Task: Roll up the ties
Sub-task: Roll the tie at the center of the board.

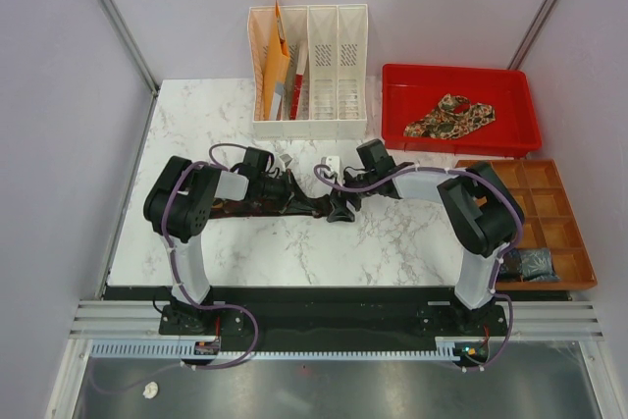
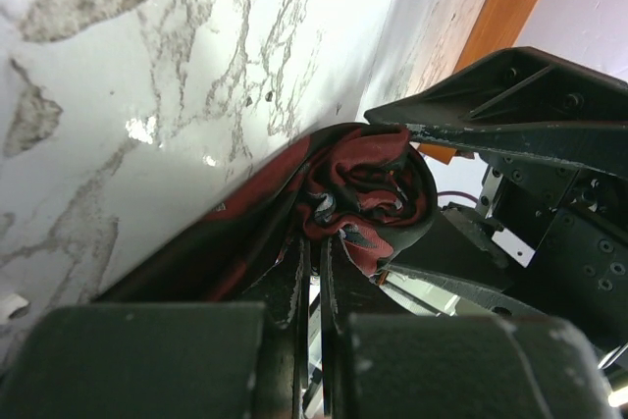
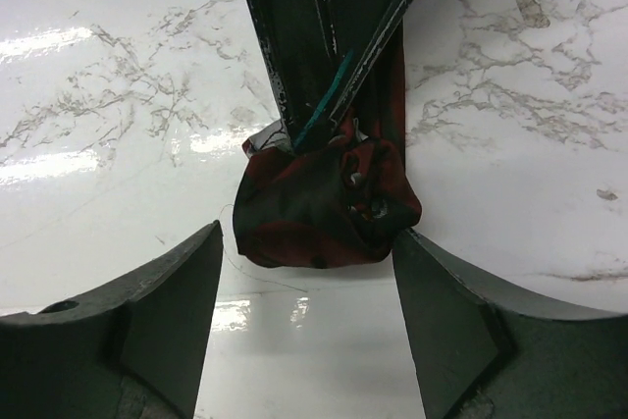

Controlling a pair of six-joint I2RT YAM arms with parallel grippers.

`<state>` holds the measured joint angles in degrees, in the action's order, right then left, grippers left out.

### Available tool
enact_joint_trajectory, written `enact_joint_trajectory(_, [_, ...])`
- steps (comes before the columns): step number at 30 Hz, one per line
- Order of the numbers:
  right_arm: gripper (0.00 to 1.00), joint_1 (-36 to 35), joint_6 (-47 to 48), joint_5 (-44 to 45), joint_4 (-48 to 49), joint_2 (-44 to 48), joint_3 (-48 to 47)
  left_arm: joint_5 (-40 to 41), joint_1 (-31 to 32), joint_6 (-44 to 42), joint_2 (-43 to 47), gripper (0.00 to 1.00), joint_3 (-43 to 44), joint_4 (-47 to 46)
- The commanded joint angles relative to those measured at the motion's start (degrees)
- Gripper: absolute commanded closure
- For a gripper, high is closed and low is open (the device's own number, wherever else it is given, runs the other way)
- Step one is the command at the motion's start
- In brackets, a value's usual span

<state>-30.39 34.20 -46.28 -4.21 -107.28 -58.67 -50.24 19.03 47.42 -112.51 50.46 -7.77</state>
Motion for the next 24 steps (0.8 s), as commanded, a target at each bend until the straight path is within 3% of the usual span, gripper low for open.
enact_joint_trajectory(1, [0.24,-1.69,-2.91,0.04,10.25,2.78,2.07,10.86,0.05,-5.93,-4.12,0.98,-1.50,6.89])
enact_joint_trajectory(5, [0.33,-2.48,-2.38,2.33,12.29,2.87,3.04,11.83,0.05,-6.64,-3.86,0.98,-0.98,7.42])
enact_joint_trajectory(7, [0.52,-2.57,-2.46,2.34,12.21,2.96,2.52,11.57,0.05,-7.16,-3.42,0.98,-0.71,8.91])
enact_joint_trajectory(8, [0.67,-2.65,-2.55,2.25,11.86,3.22,2.16,11.65,0.05,-6.90,-3.25,0.98,-0.62,8.91])
enact_joint_trajectory(10, [0.80,-2.83,-1.77,1.64,8.36,3.57,-0.28,11.65,0.31,-6.81,-2.63,0.98,-0.36,9.00])
enact_joint_trajectory(11, [0.98,-3.44,-1.24,2.68,6.08,3.40,-1.69,12.00,0.66,-6.64,-2.37,0.98,-0.27,8.91])
enact_joint_trajectory(15, [1.00,-5.29,1.83,8.04,-10.50,1.21,-10.30,12.27,1.80,-5.50,-1.75,0.98,-0.44,8.04])
enact_joint_trajectory(20, [1.00,-6.61,9.12,11.57,-19.06,1.03,-13.22,10.43,2.24,-5.05,-2.89,0.98,0.25,4.78])
enact_joint_trajectory(21, [0.85,-6.70,10.61,10.78,-21.17,0.76,-14.52,10.16,2.42,-5.49,-3.07,0.98,0.69,4.87])
enact_joint_trajectory(22, [0.46,-6.70,11.59,10.43,-22.85,0.24,-15.06,10.25,2.85,-6.02,-3.33,0.98,1.65,6.26])
enact_joint_trajectory(23, [0.21,-6.52,11.60,10.51,-22.95,0.41,-14.98,11.12,3.03,-7.07,-3.33,0.98,2.01,6.97])
enact_joint_trajectory(24, [0.02,-6.43,11.86,10.16,-22.52,0.67,-14.19,11.39,3.21,-7.69,-3.33,0.98,2.27,7.41])
